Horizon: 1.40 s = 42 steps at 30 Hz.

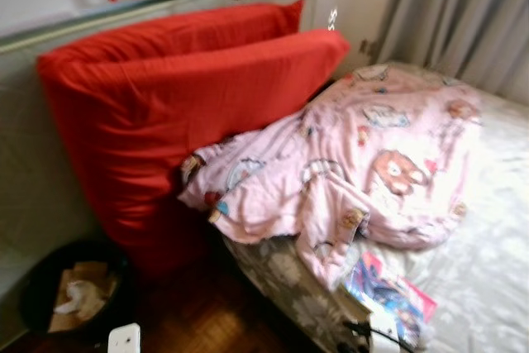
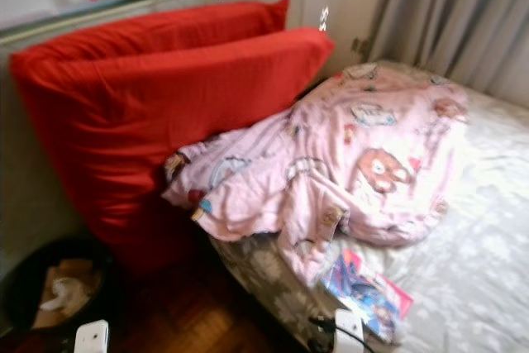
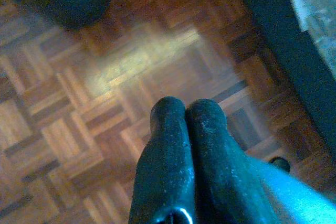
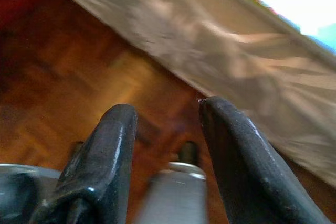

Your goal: Clean up the room

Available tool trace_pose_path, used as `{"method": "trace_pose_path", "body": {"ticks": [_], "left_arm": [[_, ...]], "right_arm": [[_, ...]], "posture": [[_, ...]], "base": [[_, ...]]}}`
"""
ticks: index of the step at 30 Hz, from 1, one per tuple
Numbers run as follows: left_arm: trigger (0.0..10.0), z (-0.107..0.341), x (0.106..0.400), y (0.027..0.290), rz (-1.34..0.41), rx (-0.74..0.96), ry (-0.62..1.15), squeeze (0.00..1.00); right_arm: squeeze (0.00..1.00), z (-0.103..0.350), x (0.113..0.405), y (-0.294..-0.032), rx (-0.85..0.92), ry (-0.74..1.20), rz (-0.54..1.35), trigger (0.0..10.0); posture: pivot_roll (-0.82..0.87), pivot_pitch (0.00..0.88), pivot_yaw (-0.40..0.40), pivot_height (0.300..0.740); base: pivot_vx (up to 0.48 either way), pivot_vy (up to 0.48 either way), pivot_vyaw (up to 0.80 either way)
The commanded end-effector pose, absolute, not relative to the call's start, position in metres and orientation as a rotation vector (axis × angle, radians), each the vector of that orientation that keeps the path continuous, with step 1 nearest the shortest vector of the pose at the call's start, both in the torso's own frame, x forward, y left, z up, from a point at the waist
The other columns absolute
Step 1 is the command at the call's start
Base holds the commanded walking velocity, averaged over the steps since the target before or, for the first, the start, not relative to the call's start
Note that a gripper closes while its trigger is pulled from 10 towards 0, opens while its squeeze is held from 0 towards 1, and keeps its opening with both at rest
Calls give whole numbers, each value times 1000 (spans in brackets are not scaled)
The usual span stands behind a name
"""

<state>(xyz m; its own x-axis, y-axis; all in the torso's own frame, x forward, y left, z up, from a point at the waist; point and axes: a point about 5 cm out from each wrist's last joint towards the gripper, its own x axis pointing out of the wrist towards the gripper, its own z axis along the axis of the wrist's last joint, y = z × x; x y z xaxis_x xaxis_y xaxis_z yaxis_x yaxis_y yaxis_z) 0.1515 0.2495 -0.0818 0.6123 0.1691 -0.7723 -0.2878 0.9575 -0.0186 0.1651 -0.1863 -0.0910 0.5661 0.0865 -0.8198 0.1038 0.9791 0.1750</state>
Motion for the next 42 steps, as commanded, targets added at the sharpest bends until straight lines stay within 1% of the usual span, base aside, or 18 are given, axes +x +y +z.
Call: {"method": "trace_pose_path", "body": {"ticks": [1, 17, 38, 42], "left_arm": [[10000, -85, 146, 247, 268, -160, 893, 0], [10000, -82, 150, 248, 275, -168, 853, 0], [10000, -79, 156, 247, 249, -146, 827, 0], [10000, -79, 156, 249, 247, -119, 827, 0]], "right_arm": [[0, -93, 160, -191, 208, 988, -30, 10000], [0, -93, 160, -191, 220, 983, -52, 10000], [0, -94, 159, -189, 203, 1001, -19, 10000], [0, -94, 158, -187, 202, 1003, -13, 10000]], "posture": [[152, 0, -46, 740], [148, 0, -44, 740], [139, 0, -31, 740], [139, 0, -28, 740]], "base": [[0, 0, 0], [0, 0, 0], [0, 0, -758], [0, -423, -763]]}}
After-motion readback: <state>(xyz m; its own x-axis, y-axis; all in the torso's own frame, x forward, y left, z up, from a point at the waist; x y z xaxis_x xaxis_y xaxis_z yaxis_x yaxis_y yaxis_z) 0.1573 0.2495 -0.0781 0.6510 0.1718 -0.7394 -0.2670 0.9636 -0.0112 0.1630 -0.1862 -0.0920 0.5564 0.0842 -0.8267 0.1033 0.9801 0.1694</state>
